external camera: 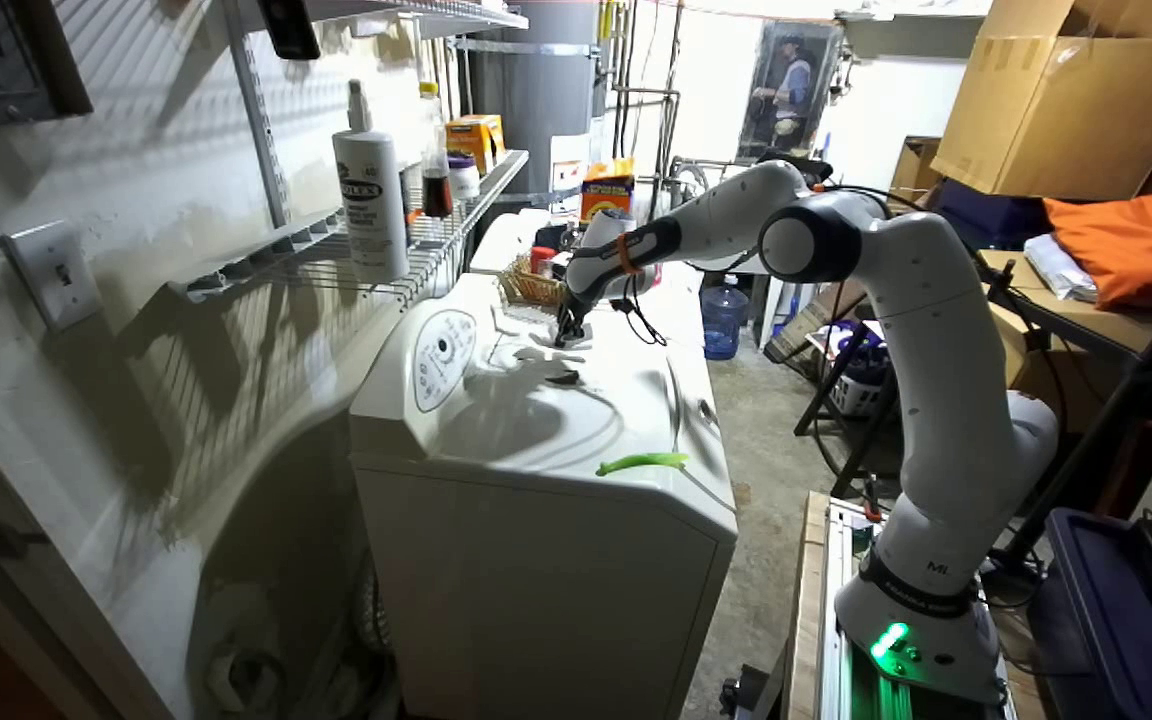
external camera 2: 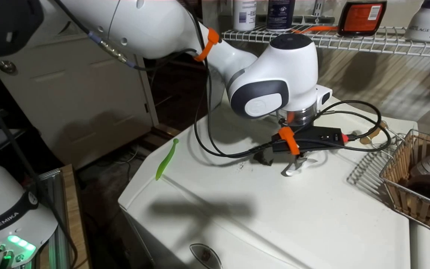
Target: Use the paper towel to wipe the dirt on top of the washer
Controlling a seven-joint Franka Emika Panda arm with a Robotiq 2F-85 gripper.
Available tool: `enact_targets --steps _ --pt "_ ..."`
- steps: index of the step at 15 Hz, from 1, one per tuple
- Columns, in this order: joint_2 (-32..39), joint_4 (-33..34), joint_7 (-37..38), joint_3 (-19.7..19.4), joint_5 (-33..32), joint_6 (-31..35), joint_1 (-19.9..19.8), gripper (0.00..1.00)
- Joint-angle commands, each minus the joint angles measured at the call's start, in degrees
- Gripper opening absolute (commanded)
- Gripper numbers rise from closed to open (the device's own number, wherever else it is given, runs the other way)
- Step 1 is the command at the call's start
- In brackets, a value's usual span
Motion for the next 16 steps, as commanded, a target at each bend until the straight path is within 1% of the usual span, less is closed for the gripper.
enact_targets --steps 1,3,7,12,13,14,15,16 --pt "-2.0 -2.4 2.0 -2.1 0.6 6.9 -0.6 0.01" --pt "-0.7 -0.6 3.9 -3.1 0.4 8.0 -1.7 0.01" --pt "1.4 2.0 8.1 -5.2 0.1 5.9 -3.5 0.01" --pt "4.2 4.7 11.9 -7.2 -1.4 6.8 -5.0 0.01" --pt "4.6 5.3 12.5 -7.4 -1.6 7.1 -5.0 0.29" --pt "4.9 5.6 12.8 -7.4 -1.7 7.4 -5.2 0.31" --pt "5.1 6.1 13.4 -7.7 -2.2 7.3 -5.0 0.36" --pt "5.2 6.4 13.8 -7.8 -2.3 7.3 -4.9 0.44"
